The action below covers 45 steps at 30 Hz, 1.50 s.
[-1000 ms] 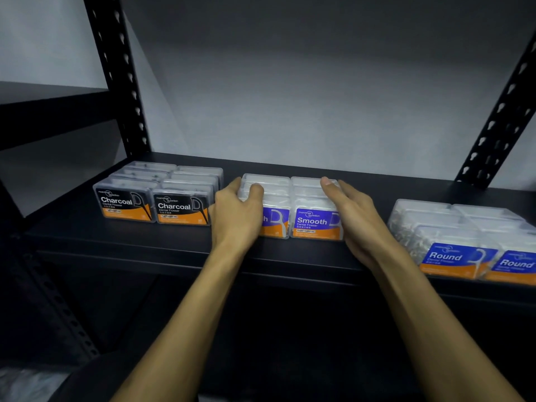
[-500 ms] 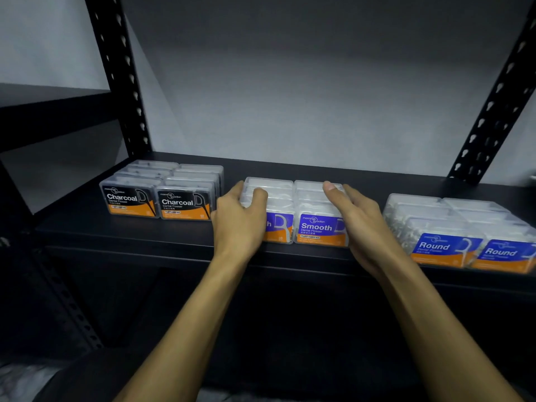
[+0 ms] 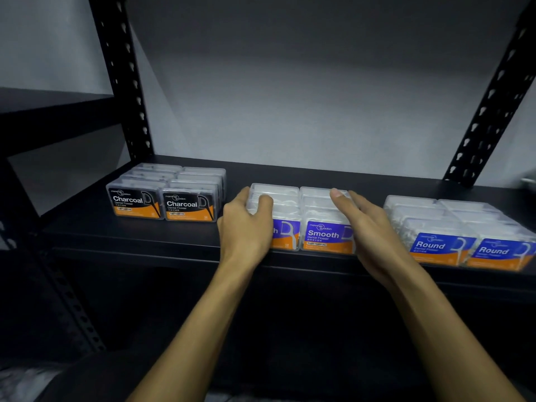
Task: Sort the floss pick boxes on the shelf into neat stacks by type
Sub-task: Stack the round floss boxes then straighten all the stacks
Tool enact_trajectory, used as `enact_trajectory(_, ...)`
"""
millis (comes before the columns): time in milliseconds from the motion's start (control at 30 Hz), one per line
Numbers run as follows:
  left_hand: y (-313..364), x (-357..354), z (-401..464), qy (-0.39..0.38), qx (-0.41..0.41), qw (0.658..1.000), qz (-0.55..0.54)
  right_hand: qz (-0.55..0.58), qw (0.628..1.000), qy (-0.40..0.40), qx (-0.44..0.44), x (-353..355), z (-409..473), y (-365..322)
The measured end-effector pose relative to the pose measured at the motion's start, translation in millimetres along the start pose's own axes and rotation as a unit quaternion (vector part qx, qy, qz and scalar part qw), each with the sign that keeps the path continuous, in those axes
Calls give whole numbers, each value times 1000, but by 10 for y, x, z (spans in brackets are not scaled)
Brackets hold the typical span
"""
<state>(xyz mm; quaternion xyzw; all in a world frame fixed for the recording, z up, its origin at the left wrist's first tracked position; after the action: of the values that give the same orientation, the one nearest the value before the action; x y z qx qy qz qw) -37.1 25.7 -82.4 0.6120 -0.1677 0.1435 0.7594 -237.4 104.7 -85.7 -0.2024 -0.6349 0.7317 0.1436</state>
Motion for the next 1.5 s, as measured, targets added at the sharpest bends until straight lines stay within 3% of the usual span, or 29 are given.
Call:
enact_trajectory(267,160,73,-34,-16,-45,996,78,28,999,39,-26,19,-63,-82)
enact_trajectory(433,449,273,-92,10,-169,969,180,-153,987,35,41,93,-123,-326)
enact_trajectory(567,705,278,-55,-72,-278,910,298,-335,934,-45,119,49,-153,-664)
enact_trajectory(700,701,119,91,-201,-316,838,398,-463,863,-190,68,-94,-26,-728)
enact_trajectory(833,589,-56,220,-251,-325,797,442,-563,784,-260,38,-256,178,-603)
enact_trajectory(933,533,-177,245,-261,-331,785,455,-596,751,-282,24,-346,276,-518)
enact_trajectory(1167,439,-281,297,-246,-339,791,446,-539,789,-291,40,-347,318,-418)
enact_trajectory(1500,431,-288,288,-233,-347,796,439,-535,791,-292,53,-355,289,-423)
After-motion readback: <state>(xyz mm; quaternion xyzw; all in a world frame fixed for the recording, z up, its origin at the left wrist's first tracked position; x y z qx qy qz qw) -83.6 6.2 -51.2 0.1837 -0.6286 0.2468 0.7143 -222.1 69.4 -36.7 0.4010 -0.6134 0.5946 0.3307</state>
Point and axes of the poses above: each hand's wrist, its own z-axis towards the middle knuckle, its own x-axis out of the back of the hand, y = z × x, the point moved 7 cm from there along z, towards the middle knuckle, and after that the axes turned 14 degrees about z, right-handed, at the moved point
